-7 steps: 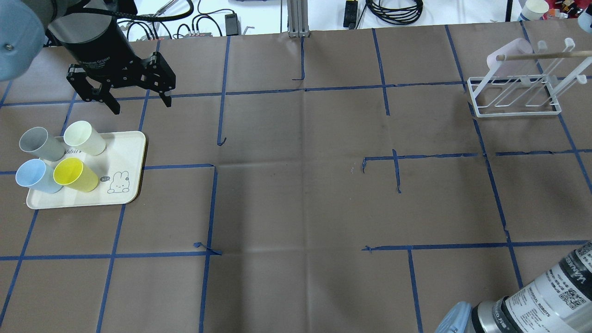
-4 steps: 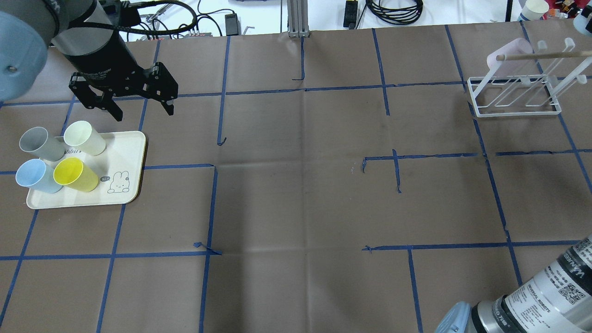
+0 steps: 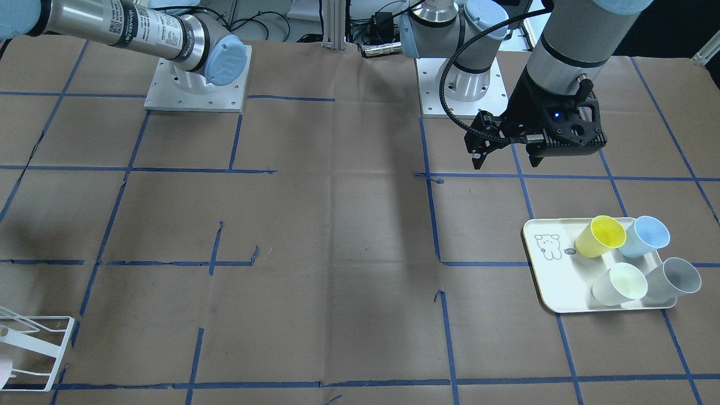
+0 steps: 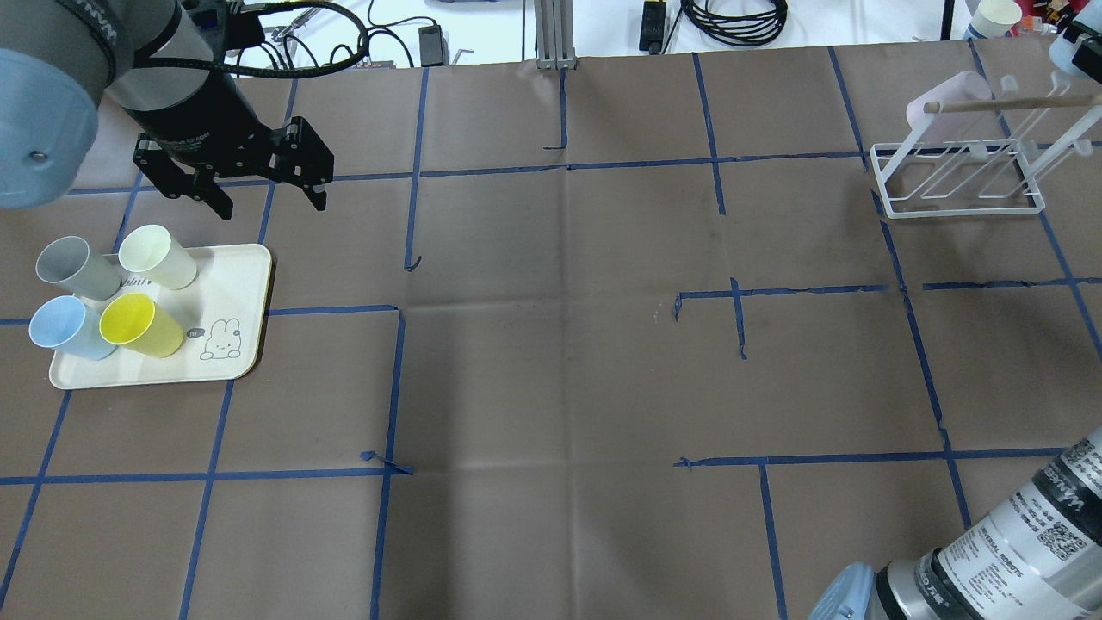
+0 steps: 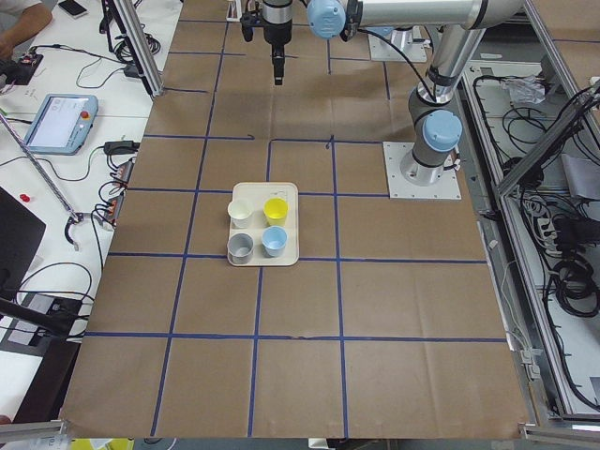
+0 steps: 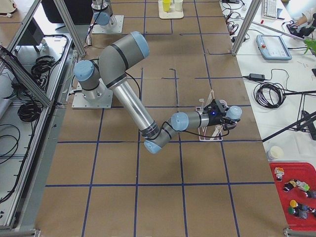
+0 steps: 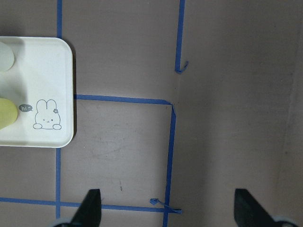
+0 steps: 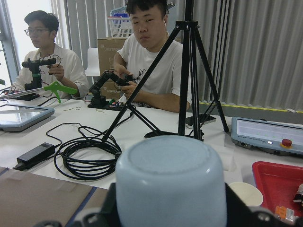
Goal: Transfer IKEA cup to right arm and place on rack
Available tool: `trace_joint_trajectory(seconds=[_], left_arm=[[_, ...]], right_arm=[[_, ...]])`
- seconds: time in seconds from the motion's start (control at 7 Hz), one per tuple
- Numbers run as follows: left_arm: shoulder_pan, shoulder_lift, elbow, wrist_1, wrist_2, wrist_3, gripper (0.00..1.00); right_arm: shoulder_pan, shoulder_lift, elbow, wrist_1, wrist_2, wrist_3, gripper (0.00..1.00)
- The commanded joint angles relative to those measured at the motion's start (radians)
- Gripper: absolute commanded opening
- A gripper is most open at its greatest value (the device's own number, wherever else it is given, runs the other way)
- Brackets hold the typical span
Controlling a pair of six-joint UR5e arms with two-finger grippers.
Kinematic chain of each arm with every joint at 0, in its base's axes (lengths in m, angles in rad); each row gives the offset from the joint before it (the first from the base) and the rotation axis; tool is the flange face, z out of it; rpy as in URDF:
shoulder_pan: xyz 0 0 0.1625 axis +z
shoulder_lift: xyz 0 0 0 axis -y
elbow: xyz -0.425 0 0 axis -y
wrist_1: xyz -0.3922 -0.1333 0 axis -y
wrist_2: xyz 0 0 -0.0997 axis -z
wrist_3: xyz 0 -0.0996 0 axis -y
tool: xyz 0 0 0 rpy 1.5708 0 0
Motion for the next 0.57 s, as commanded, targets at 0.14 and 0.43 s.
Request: trace_joint_trajectory(seconds=[0.14,0.43], left_arm=[[0.000,-0.010,0.010,-0.022,-0.015,-0.004,0.99],[0.002,-0.010,0.011,-0.034,-0.015,-0.008,0.99]], right_arm=[[0.008,0.019,-0.002,-0.004,0.003,0.001,0.31],[0.013,0.019,0.009,-0.009,0.003,-0.001,0.31]])
